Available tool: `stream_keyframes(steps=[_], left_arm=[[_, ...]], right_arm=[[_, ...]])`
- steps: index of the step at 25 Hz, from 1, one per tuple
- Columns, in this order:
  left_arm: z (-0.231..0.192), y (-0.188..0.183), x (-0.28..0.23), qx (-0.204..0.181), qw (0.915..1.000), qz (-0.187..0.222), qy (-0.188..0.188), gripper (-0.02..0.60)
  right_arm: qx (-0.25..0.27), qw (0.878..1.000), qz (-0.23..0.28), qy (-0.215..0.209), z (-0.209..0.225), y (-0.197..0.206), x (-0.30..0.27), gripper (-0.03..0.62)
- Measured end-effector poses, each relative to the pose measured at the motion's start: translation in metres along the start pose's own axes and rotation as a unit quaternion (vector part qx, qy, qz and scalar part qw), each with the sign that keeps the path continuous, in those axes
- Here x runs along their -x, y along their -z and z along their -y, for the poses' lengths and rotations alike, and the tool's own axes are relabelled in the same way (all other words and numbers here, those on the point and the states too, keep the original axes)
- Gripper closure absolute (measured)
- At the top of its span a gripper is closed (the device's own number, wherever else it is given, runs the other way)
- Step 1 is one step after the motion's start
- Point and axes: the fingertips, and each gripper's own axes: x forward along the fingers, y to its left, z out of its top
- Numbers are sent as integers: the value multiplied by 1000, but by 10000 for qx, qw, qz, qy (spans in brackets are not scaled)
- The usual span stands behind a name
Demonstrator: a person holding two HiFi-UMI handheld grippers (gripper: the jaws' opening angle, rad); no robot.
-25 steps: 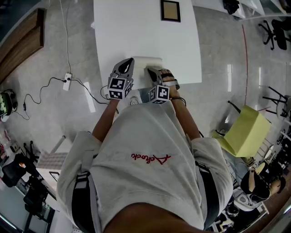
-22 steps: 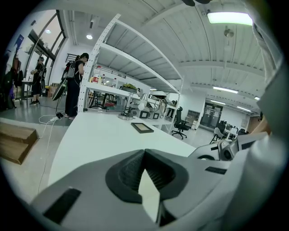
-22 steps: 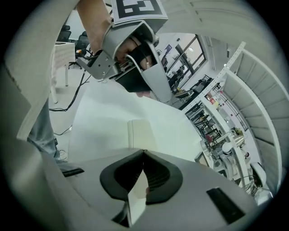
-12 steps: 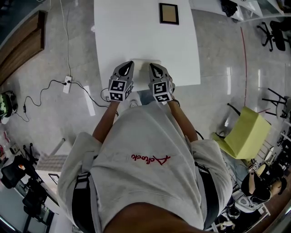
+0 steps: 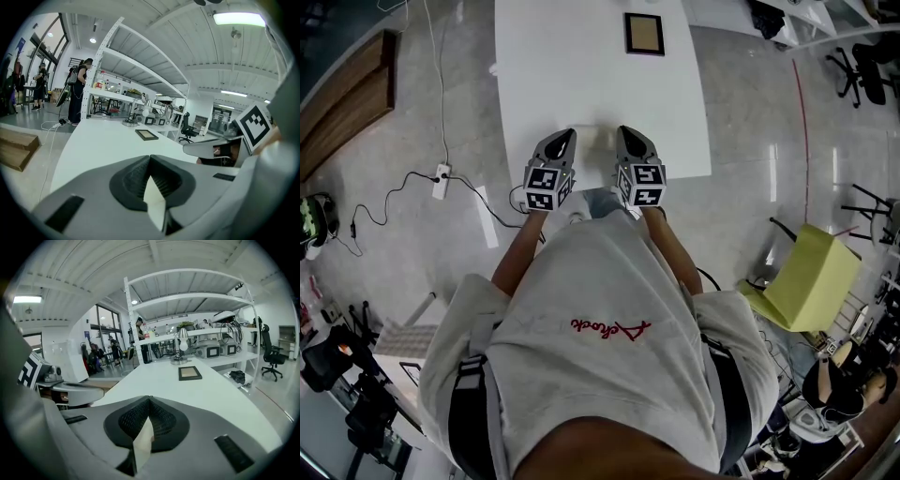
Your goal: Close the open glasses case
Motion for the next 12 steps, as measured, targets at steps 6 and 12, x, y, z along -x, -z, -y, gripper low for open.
stream_keyframes(steps=[6,12], left_arm=[[7,-4,12,-101,9999,118,14,563],[20,-7,31,-146,9995,289,29,563]], right_arm=[[-15,9997,215,-73,-10,-7,15,591],[141,9988,457,-107,-27,-14,35,591]])
